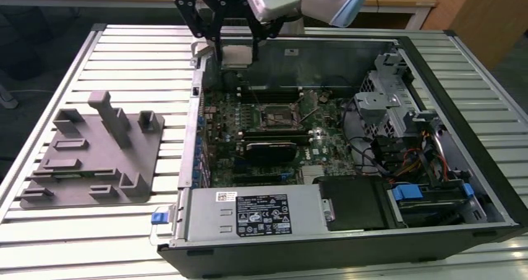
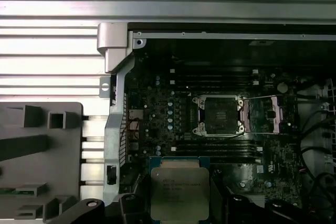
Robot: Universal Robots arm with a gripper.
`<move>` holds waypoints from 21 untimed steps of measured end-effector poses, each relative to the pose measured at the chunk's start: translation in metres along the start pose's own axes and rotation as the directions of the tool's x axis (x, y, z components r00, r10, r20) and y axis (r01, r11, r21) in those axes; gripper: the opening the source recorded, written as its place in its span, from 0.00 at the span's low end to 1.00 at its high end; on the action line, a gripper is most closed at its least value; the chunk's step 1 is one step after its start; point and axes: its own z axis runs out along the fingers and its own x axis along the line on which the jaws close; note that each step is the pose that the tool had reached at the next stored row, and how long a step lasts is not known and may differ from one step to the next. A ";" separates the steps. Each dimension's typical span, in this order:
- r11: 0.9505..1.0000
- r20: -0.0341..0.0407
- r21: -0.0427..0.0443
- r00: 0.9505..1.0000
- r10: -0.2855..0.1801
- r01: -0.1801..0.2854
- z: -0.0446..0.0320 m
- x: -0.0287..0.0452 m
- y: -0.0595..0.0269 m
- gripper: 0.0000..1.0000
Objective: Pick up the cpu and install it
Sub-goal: 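Pick up the cpu and move it towards the insertion slot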
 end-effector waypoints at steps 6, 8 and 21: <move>1.000 -0.001 0.000 1.000 0.000 0.000 0.0014 -0.0199 0.0002 0.54; 1.000 -0.001 0.000 1.000 0.000 0.000 0.0025 -0.0259 0.0002 0.54; 1.000 -0.002 0.000 1.000 0.000 0.000 0.0143 -0.0503 0.0035 0.54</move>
